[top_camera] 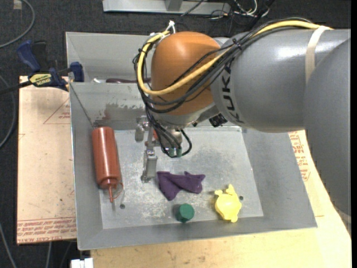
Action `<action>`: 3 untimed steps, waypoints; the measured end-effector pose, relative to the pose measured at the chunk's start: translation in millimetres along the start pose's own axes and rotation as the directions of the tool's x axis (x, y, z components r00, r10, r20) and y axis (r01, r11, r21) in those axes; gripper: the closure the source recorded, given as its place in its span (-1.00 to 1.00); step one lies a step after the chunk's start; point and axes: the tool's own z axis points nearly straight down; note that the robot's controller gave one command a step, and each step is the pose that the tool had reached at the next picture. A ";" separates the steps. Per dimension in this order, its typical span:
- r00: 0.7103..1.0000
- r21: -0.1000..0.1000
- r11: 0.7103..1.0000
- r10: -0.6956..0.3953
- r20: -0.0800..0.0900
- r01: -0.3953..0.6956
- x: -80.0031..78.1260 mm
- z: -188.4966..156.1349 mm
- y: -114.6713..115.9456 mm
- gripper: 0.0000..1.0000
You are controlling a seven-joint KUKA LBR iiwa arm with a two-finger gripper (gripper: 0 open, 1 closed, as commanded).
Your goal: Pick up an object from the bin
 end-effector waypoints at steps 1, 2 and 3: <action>1.000 -0.001 1.000 0.003 0.007 -0.003 -1.4 -5.0 -1.0 -1.00; 0.999 -0.005 0.999 -0.043 0.013 0.043 -5.6 29.2 -30.9 -1.00; 1.000 0.002 1.000 -0.025 -0.004 0.025 24.3 56.0 -64.1 -1.00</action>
Offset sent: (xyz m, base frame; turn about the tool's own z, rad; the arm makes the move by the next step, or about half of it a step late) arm 0.0069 -0.0668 -0.0674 -0.0729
